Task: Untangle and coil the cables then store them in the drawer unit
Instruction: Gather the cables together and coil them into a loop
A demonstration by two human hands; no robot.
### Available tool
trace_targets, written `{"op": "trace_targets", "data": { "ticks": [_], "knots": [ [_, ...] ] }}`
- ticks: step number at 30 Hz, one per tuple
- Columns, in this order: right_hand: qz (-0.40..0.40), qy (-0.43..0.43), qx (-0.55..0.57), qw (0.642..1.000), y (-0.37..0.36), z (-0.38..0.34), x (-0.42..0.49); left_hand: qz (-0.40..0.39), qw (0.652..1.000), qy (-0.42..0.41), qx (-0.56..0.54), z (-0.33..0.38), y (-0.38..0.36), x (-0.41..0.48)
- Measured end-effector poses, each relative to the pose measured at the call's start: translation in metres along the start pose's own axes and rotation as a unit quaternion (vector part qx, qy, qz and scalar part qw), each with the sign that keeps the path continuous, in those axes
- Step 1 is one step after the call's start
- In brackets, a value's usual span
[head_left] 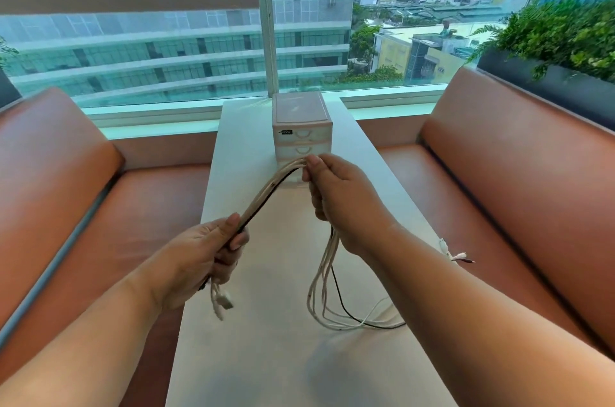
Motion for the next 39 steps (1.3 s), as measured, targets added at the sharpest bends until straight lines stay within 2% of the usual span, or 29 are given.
{"op": "trace_targets", "data": {
  "ticks": [4, 7, 10, 13, 16, 18, 20, 24, 26, 28, 33, 36, 39],
  "knots": [
    [0.016, -0.011, 0.005, 1.0, 0.01, 0.009, 0.002, 0.029, 0.99, 0.055, 0.13, 0.004, 0.006, -0.013],
    [0.013, -0.029, -0.002, 1.0, 0.011, 0.027, 0.001, 0.062, 0.96, 0.06, 0.267, 0.009, 0.011, -0.018],
    [-0.005, -0.043, -0.021, 0.999, 0.011, 0.047, -0.004, 0.074, 0.897, 0.056, 0.433, 0.013, 0.028, -0.024],
    [-0.025, -0.06, -0.091, 0.994, 0.015, 0.068, -0.012, 0.077, 0.819, 0.107, 0.558, 0.012, 0.044, -0.029],
    [-0.047, -0.068, -0.163, 0.983, 0.019, 0.083, -0.016, 0.09, 0.78, 0.14, 0.604, 0.012, 0.044, -0.027],
    [-0.063, -0.07, -0.209, 0.973, 0.021, 0.088, -0.017, 0.093, 0.766, 0.163, 0.614, 0.014, 0.042, -0.026],
    [-0.075, -0.081, -0.233, 0.966, 0.025, 0.095, -0.017, 0.088, 0.776, 0.176, 0.599, 0.017, 0.043, -0.025],
    [-0.094, -0.111, -0.177, 0.973, 0.036, 0.11, -0.022, 0.056, 0.857, 0.223, 0.462, 0.024, 0.037, -0.031],
    [-0.098, -0.113, -0.167, 0.975, 0.039, 0.112, -0.025, 0.037, 0.88, 0.241, 0.408, 0.028, 0.029, -0.032],
    [-0.098, -0.113, -0.175, 0.973, 0.04, 0.113, -0.026, 0.028, 0.888, 0.243, 0.391, 0.031, 0.021, -0.031],
    [-0.125, -0.145, -0.248, 0.95, 0.045, 0.119, -0.028, -0.012, 0.867, 0.264, 0.423, 0.032, 0.021, -0.032],
    [-0.112, -0.161, -0.283, 0.939, 0.049, 0.121, -0.028, -0.034, 0.89, 0.286, 0.352, 0.028, 0.028, -0.035],
    [-0.105, -0.161, -0.327, 0.925, 0.049, 0.121, -0.027, -0.042, 0.932, 0.273, 0.233, 0.028, 0.031, -0.037]
  ]
}}
Point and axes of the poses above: each hand's wrist, its own x-axis towards the middle knuckle, its own y-axis out of the back of the hand, z = x × y, the point moved 1 cm from there along x, towards the middle knuckle, and after that the axes turned 13 degrees about -z, right-handed, at the moved point
